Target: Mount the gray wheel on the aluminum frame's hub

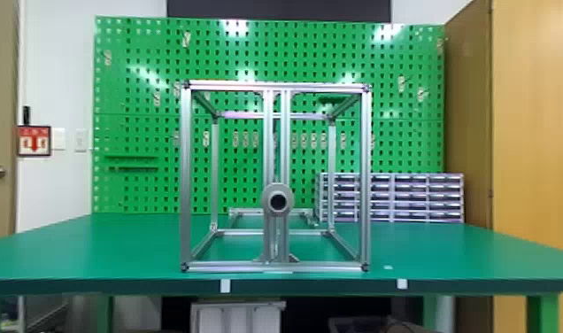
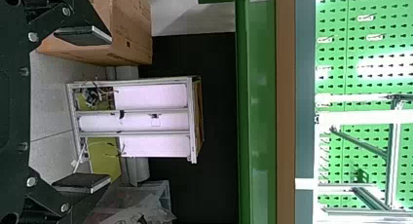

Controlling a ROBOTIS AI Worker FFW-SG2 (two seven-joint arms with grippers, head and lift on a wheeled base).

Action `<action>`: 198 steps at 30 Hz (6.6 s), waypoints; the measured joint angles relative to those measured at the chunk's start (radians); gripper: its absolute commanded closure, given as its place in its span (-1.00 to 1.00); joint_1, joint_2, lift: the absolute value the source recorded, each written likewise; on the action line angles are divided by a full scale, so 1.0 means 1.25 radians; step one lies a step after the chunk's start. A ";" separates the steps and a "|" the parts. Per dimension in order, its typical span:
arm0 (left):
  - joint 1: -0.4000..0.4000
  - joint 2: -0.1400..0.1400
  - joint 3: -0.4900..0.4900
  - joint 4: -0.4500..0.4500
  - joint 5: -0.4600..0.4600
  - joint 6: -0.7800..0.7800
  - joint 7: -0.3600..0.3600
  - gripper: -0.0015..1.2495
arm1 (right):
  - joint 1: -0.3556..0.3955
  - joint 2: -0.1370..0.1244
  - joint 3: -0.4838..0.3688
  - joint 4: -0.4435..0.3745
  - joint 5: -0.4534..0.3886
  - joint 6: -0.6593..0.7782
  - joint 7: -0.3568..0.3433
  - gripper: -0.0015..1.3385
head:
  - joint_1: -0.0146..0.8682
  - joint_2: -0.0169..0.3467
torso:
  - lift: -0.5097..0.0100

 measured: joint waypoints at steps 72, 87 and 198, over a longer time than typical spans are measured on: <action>0.013 0.004 0.007 -0.005 -0.001 0.000 -0.005 -0.57 | -0.296 -0.036 0.130 -0.529 -0.105 0.683 -0.280 0.83 | -0.98 -0.87 | -0.96; 0.022 0.024 -0.005 -0.019 -0.012 0.032 -0.005 -0.57 | -0.413 -0.046 0.119 -0.547 -0.285 0.732 -0.416 0.83 | -0.98 -0.87 | -0.96; -0.050 0.097 -0.101 -0.430 0.243 0.362 0.201 -0.47 | -0.630 -0.066 0.134 -0.393 -0.475 0.691 -0.530 0.83 | -0.98 -0.87 | -0.96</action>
